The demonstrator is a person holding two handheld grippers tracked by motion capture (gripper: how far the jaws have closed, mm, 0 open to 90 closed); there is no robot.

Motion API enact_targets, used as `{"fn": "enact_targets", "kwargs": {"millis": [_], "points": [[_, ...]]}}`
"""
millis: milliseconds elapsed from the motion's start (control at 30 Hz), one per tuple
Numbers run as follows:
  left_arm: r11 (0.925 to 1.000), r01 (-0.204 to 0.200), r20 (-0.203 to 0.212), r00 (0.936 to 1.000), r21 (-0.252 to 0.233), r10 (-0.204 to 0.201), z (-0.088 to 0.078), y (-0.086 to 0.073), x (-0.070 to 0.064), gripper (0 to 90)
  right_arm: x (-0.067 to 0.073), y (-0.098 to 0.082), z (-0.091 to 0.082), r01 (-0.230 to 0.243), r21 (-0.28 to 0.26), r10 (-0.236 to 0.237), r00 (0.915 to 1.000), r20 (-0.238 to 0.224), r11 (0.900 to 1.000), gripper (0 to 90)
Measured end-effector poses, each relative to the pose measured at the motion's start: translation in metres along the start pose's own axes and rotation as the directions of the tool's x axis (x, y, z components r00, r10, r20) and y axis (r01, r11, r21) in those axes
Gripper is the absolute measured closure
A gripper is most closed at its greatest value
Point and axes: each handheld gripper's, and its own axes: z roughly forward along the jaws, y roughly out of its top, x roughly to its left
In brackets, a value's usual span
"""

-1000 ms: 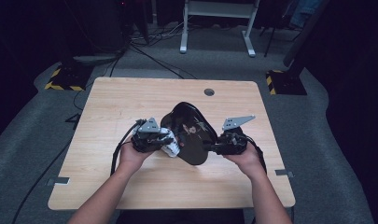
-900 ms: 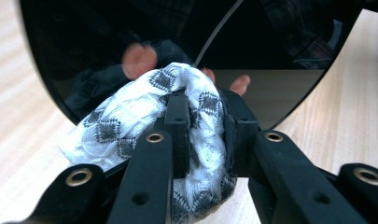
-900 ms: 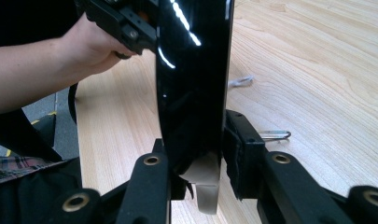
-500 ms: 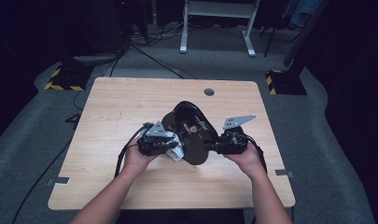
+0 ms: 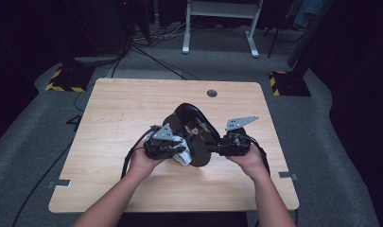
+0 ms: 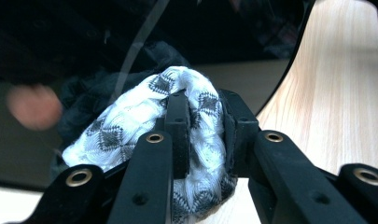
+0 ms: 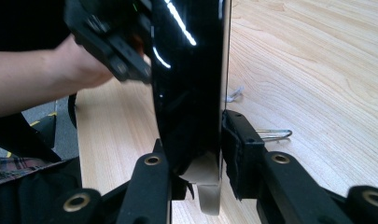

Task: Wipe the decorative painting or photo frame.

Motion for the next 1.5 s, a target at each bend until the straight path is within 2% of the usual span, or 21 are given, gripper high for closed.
{"fn": "enact_targets", "kwargs": {"millis": [33, 133, 333, 400, 500, 633, 700, 767, 967, 1033, 1133, 1200, 1267, 1333, 1433, 1500], "points": [[1.0, -0.007, -0.001, 1.0, -0.002, 0.007, -0.002, 0.005, 0.0, 75.6, 0.0, 0.0, 0.0, 0.0, 0.0, 0.0, 1.0, 0.002, 1.0, 72.7], [1.0, -0.008, 0.007, 0.9999, -0.005, 0.008, 0.001, 0.004, 0.0, 75.7, -0.001, 0.0, 0.0, -0.004, 0.001, 0.004, 1.0, 0.0, 1.0, 72.7], [0.9989, 0.019, 0.046, 0.9987, 0.042, -0.021, 0.02, -0.019, -0.002, 75.7, -0.003, -0.001, -0.001, -0.011, -0.003, 0.011, 0.9999, -0.009, 1.0, 72.8], [0.9988, 0.023, 0.05, 0.9984, 0.044, -0.026, 0.021, -0.02, -0.002, 75.7, -0.003, -0.001, 0.0, -0.011, -0.003, 0.011, 0.9999, -0.008, 1.0, 72.8], [0.9986, 0.011, 0.041, 0.9991, 0.052, -0.013, 0.017, -0.013, -0.002, 75.6, -0.002, 0.0, 0.0, -0.006, -0.001, 0.006, 1.0, -0.006, 1.0, 72.9], [1.0, 0.0, 0.026, 0.9997, -0.001, 0.0, 0.001, 0.004, 0.001, 75.5, -0.004, 0.0, 0.0, -0.01, -0.002, 0.01, 0.9999, -0.011, 1.0, 72.9], [1.0, -0.007, 0.021, 0.9998, 0.001, 0.007, 0.0, 0.008, 0.001, 75.6, -0.004, -0.001, 0.0, -0.016, -0.004, 0.016, 0.9998, -0.014, 1.0, 72.8], [0.9999, -0.012, 0.022, 0.9997, 0.002, 0.012, 0.002, 0.005, 0.0, 75.6, -0.004, 0.0, 0.0, -0.02, -0.002, 0.02, 0.9997, -0.013, 1.0, 72.7], [0.9976, 0.012, 0.055, 0.9984, 0.068, -0.015, 0.027, -0.021, -0.002, 75.7, -0.006, 0.0, 0.0, -0.021, -0.006, 0.021, 0.9997, -0.015, 1.0, 72.7], [0.9973, 0.026, 0.062, 0.9976, 0.068, -0.031, 0.029, -0.024, -0.002, 75.6, -0.006, 0.0, 0.0, -0.023, -0.005, 0.022, 0.9996, -0.015, 1.0, 72.7], [0.9974, 0.008, 0.045, 0.9989, 0.072, -0.012, 0.025, -0.018, -0.004, 75.6, -0.006, 0.001, 0.0, -0.025, -0.001, 0.025, 0.9996, -0.016, 1.0, 72.7], [0.9991, -0.003, 0.045, 0.999, 0.043, 0.001, 0.018, -0.011, -0.005, 75.5, -0.006, 0.002, 0.001, -0.022, 0.001, 0.022, 0.9996, -0.018, 1.0, 72.7], [0.9985, -0.024, 0.031, 0.9993, 0.049, 0.022, 0.018, -0.007, -0.007, 75.5, -0.006, 0.002, 0.001, -0.023, 0.001, 0.023, 0.9995, -0.023, 1.0, 72.6], [0.9968, -0.042, 0.029, 0.9988, 0.067, 0.041, 0.02, -0.009, -0.008, 75.6, -0.007, 0.001, 0.001, -0.028, -0.002, 0.028, 0.9993, -0.027, 1.0, 72.6], [0.9945, -0.048, 0.034, 0.9984, 0.093, 0.045, 0.028, -0.017, -0.01, 75.6, -0.01, -0.001, 0.0, -0.037, -0.011, 0.037, 0.9986, -0.037, 0.999, 72.5], [0.9958, -0.028, 0.04, 0.9989, 0.087, 0.024, 0.031, -0.021, -0.01, 75.7, -0.01, -0.001, 0.0, -0.042, -0.012, 0.042, 0.9983, -0.041, 0.999, 72.4]]}}
